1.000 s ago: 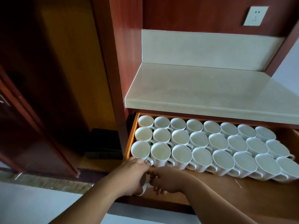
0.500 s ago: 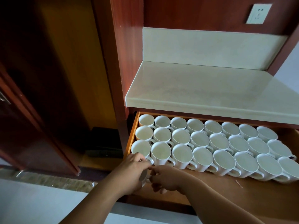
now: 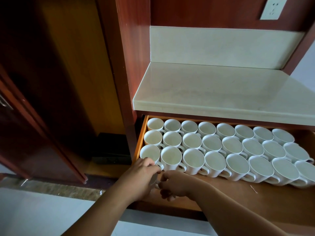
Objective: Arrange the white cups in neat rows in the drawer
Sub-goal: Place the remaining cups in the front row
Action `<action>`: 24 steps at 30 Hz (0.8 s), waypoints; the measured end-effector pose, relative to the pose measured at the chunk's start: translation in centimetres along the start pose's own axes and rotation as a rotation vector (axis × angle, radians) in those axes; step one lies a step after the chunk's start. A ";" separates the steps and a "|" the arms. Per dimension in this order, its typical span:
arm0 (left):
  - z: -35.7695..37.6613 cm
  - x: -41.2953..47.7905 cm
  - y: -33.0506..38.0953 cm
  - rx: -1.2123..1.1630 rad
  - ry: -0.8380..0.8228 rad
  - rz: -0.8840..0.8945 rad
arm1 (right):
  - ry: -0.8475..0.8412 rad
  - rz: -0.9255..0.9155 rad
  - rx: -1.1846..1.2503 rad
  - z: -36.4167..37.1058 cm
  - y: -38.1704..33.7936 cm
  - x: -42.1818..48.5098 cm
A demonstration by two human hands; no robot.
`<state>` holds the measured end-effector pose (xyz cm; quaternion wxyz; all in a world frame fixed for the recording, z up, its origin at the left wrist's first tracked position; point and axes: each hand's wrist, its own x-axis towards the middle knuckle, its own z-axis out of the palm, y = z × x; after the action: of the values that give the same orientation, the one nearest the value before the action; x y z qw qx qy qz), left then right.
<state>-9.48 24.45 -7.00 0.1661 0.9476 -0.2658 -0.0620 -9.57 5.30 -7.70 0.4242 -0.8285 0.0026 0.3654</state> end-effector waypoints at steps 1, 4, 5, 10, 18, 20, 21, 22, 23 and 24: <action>0.0 0.0 0.0 0.004 0.000 0.000 | -0.003 0.004 0.007 0.0 0.0 0.0; -0.1 0.0 0.1 0.005 -0.011 -0.007 | -0.027 0.008 0.005 -0.1 0.0 0.1; -0.1 0.0 0.1 0.001 -0.016 -0.010 | -0.035 0.010 0.003 -0.1 0.0 0.1; -0.1 -0.1 0.1 -0.014 -0.017 -0.018 | -0.058 0.014 0.025 -0.1 -0.1 -0.1; -1.2 0.2 0.4 -0.140 -0.030 -0.087 | -0.043 0.021 -0.003 -0.6 -0.5 -1.5; -1.9 -0.1 0.8 -0.173 -0.018 -0.106 | 0.024 0.007 -0.001 -1.1 -0.4 -2.3; -2.3 -0.2 1.0 -0.184 -0.007 -0.115 | 0.071 -0.004 0.002 -1.5 -0.2 -2.8; -2.7 -0.3 1.3 -0.197 0.007 -0.125 | 0.120 -0.018 -0.002 -1.9 0.0 -3.5; -2.9 -0.4 1.7 -0.205 0.017 -0.135 | 0.165 -0.033 -0.018 -2.4 0.4 -4.3; -3.2 -0.5 2.3 -0.211 0.026 -0.145 | 0.204 -0.048 -0.045 -3.0 0.7 -5.3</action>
<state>-10.38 23.77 -3.21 0.2636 0.9422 -0.1864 -0.0893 -11.87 1.15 -3.85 0.4118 -0.8705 0.0176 0.2689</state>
